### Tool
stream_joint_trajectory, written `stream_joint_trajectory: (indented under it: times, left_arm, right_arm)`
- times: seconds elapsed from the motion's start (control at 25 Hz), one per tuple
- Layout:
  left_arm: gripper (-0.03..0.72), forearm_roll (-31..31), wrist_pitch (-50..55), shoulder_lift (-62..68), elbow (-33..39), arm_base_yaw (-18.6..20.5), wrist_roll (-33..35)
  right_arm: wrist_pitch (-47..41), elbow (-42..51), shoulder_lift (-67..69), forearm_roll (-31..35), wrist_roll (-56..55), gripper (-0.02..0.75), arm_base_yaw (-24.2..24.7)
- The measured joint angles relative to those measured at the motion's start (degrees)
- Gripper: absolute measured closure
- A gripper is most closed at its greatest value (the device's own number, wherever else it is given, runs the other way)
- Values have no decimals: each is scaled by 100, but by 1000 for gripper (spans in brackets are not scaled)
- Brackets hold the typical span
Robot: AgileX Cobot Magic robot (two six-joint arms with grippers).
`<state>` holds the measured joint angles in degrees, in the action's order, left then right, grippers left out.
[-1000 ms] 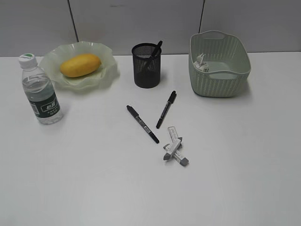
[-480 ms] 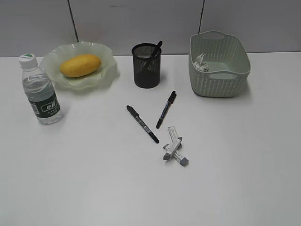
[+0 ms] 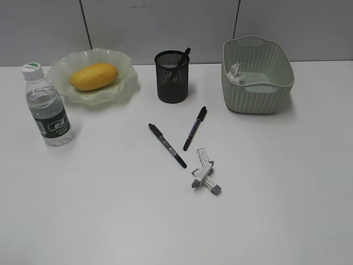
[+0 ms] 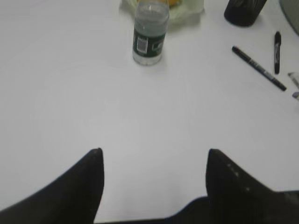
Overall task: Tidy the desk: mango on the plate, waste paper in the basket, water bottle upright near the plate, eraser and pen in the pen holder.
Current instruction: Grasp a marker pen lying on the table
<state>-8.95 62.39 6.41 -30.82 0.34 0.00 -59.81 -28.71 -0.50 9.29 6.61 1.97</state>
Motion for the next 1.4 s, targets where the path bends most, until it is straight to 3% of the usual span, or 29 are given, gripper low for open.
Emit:
stream_joint_trajectory:
  times: [0.24,0.6,0.88,1.4]
  left_arm:
    - [176,-38,14,2092,-432,9,0]
    - [190,-373,-350,4449,-1673,9,0]
    - [199,-430,-350,5254,-2152,9,-280]
    - [210,-492,-41,5721,-2198,9,-582]
  right_arm:
    - [0,0,0,0,0,363,0]
    - [13,0,0,160,-113,363,0]
    - [13,0,0,172,-152,363,-5]
    - [21,0,0,172,-163,363,-5]
